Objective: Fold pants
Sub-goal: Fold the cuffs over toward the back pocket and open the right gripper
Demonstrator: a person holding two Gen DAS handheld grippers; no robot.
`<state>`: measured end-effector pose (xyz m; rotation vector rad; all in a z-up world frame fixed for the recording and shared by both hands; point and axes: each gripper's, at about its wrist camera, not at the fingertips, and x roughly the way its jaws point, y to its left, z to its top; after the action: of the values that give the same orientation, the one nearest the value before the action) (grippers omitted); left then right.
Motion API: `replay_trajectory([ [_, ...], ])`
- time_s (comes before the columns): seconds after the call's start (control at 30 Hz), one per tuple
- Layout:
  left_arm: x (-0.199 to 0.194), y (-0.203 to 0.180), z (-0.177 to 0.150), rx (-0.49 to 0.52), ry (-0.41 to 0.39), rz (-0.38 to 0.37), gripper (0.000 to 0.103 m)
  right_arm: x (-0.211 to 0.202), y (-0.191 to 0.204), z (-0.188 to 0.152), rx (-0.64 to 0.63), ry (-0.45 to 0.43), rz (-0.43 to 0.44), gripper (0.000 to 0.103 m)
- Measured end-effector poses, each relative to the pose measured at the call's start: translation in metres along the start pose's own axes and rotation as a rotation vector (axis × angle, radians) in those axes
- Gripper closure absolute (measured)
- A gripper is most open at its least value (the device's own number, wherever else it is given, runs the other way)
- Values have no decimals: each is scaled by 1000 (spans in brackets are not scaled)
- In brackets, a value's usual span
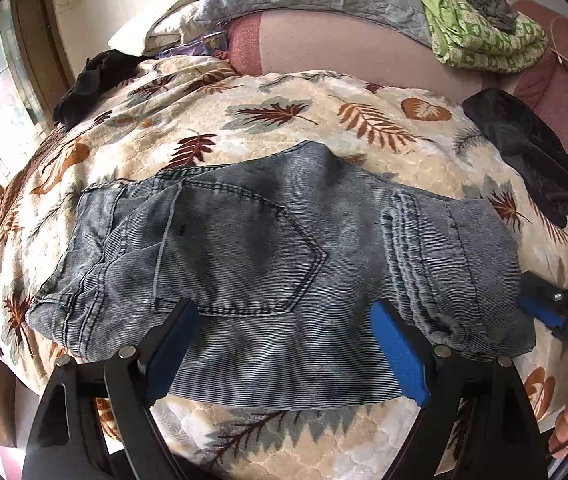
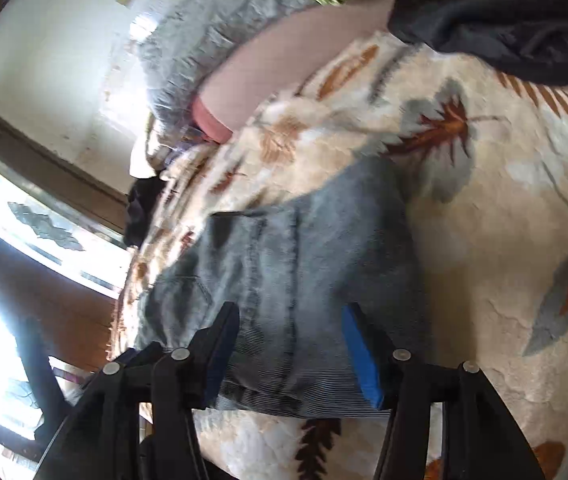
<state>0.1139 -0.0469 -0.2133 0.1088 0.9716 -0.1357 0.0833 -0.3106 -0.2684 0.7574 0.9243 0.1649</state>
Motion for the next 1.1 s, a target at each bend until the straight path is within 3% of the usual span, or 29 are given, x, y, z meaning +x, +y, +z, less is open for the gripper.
replay_trajectory([
  [0.03,0,-9,0,21,-4,-6,15,11,-7,0,18,59,-54,69],
  [0.1,2,-27,1,65,-11,-6,15,17,-20,-2,26,89,-103,80],
  [0.23,14,-54,-1,145,-9,21,15,1,-14,4,-6,57,-60,80],
  [0.43,46,-61,-18,224,84,97,15,0,2,32,-31,-43,-59,80],
  [0.53,51,-50,-22,177,98,50,14,13,0,42,10,-55,-59,80],
  [0.63,54,-45,-21,155,110,38,9,35,2,50,7,-63,-119,79],
  [0.73,53,-44,-22,161,106,47,8,67,1,53,-26,4,-176,77],
  [0.8,50,-42,-22,171,111,59,8,65,2,50,-48,-16,-187,77],
  [0.93,29,-24,-22,137,62,88,8,53,17,44,-96,-20,-151,77],
  [1.1,-15,13,-16,40,-59,135,8,43,61,21,-258,-51,-104,77],
])
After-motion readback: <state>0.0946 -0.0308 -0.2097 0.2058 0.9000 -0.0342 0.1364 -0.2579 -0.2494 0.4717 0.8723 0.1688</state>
